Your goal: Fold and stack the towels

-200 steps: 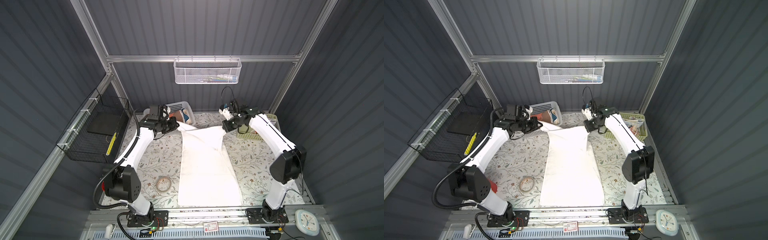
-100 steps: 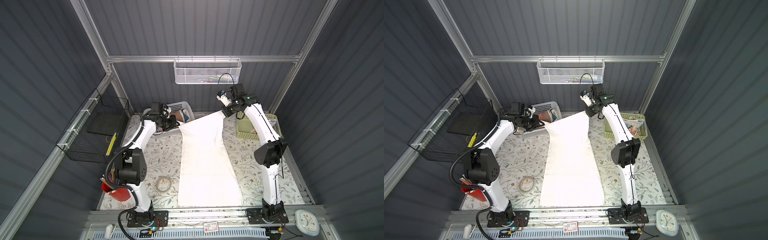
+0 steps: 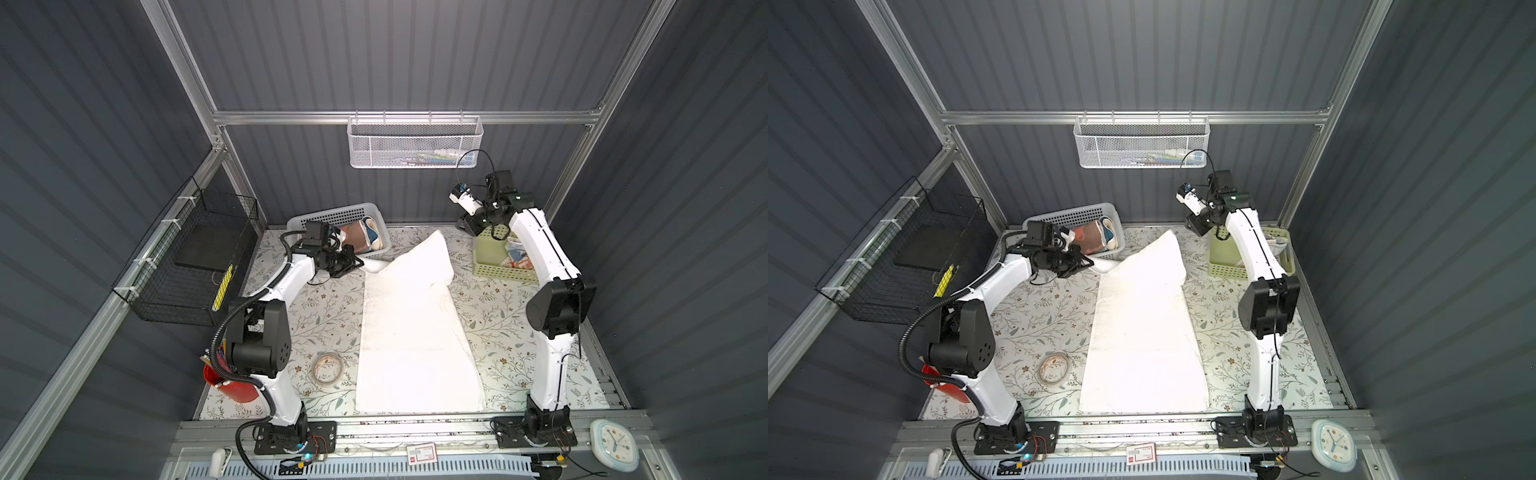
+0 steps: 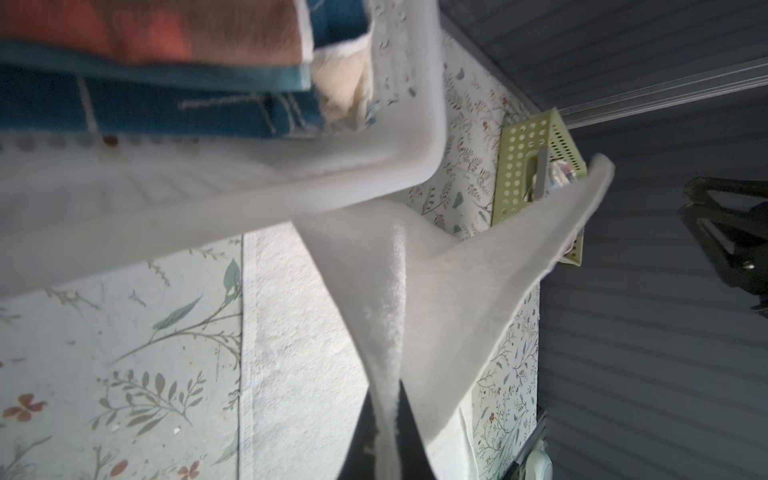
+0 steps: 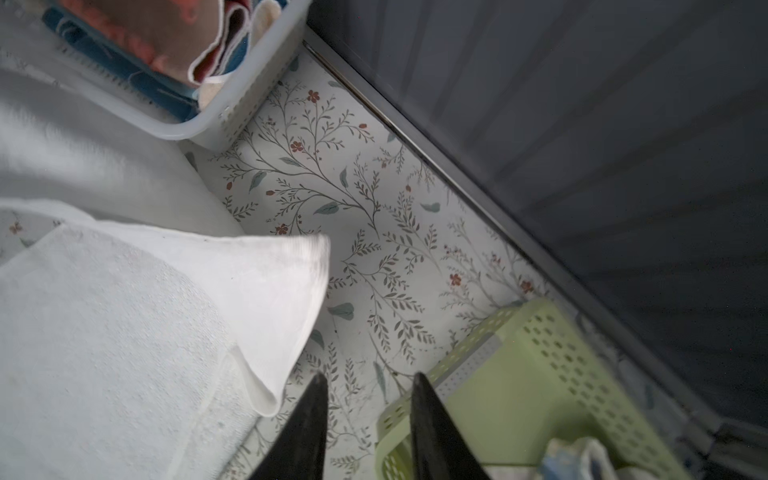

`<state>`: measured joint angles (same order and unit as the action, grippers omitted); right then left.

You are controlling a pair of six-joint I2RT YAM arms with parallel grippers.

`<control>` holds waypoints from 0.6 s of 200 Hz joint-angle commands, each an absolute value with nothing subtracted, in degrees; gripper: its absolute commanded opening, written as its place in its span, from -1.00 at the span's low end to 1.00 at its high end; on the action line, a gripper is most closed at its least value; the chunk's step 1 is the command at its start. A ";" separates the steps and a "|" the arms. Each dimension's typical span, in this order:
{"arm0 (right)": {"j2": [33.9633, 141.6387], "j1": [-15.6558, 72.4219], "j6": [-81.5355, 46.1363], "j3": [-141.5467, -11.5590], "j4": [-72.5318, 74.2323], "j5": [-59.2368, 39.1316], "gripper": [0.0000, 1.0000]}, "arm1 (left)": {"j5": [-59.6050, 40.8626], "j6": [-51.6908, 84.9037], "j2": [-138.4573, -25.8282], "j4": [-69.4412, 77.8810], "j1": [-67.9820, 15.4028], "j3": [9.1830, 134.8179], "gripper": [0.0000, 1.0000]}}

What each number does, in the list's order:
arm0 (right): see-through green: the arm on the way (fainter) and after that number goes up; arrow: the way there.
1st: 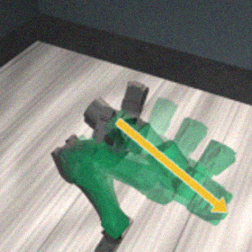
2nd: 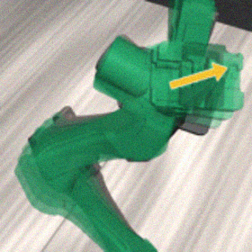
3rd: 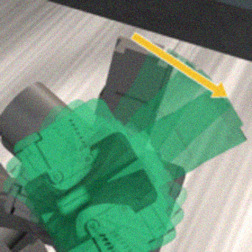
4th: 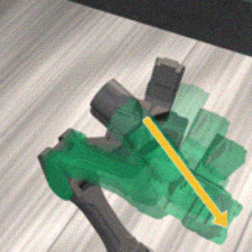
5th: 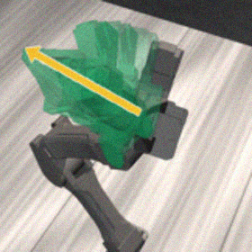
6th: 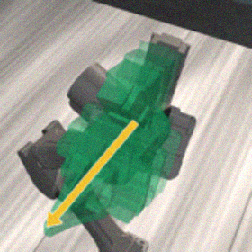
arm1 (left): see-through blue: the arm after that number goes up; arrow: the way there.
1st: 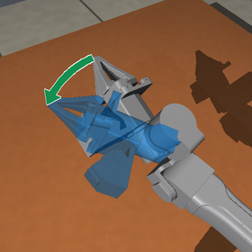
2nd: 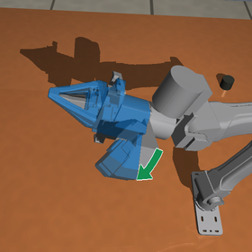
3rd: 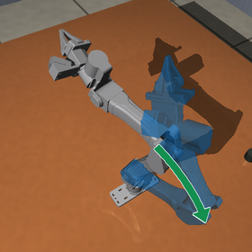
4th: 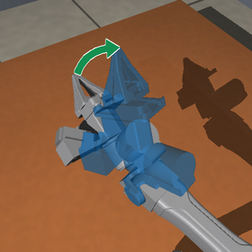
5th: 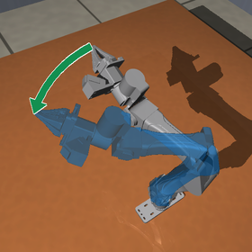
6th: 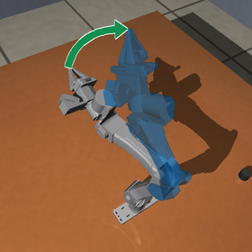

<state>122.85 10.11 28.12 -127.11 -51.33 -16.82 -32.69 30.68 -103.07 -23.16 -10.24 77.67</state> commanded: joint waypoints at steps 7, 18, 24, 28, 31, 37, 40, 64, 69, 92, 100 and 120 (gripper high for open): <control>122.56 12.20 15.67 -123.12 -47.79 -13.78 0.06 | -33.37 35.28 -104.52 -17.19 -11.59 74.16 -1.00; 122.53 13.10 10.94 -123.30 -50.01 -13.07 0.11 | -32.52 35.90 -105.43 -16.77 -12.19 74.72 -1.00; 122.25 13.47 8.27 -122.82 -51.23 -12.47 0.12 | -31.99 36.24 -105.82 -16.71 -12.45 75.23 -1.00; 121.72 13.77 6.73 -122.07 -51.80 -12.18 0.12 | -31.64 36.42 -106.02 -16.69 -12.64 75.60 -1.00; 121.20 13.90 5.63 -121.16 -51.99 -11.94 0.12 | -31.38 36.53 -106.08 -16.70 -12.72 75.95 -1.00; 119.64 14.40 2.87 -118.42 -51.69 -10.77 0.12 | -31.00 36.67 -106.34 -16.79 -12.82 76.61 -1.00; 118.82 14.65 1.58 -117.01 -51.15 -9.93 0.13 | -30.81 36.73 -106.51 -16.93 -12.83 76.97 -1.00; 108.40 18.26 -5.63 -98.02 -43.34 -3.50 0.13 | -30.52 36.10 -107.57 -18.23 -12.92 79.66 -1.00; 106.61 19.39 -6.83 -94.60 -42.08 -2.11 0.13 | -30.30 35.88 -107.87 -19.01 -12.92 80.28 -1.00; 102.82 25.16 -10.16 -82.80 -37.24 -0.57 0.09 | -29.57 34.35 -109.21 -21.66 -12.83 84.75 -1.00; 103.23 26.56 -11.26 -80.53 -35.88 -2.43 0.06 | -29.46 34.00 -109.81 -22.27 -12.83 85.84 -1.00; 106.81 28.46 -13.14 -79.28 -35.26 -3.87 0.03 | -29.80 33.44 -111.13 -23.28 -12.83 88.25 -1.00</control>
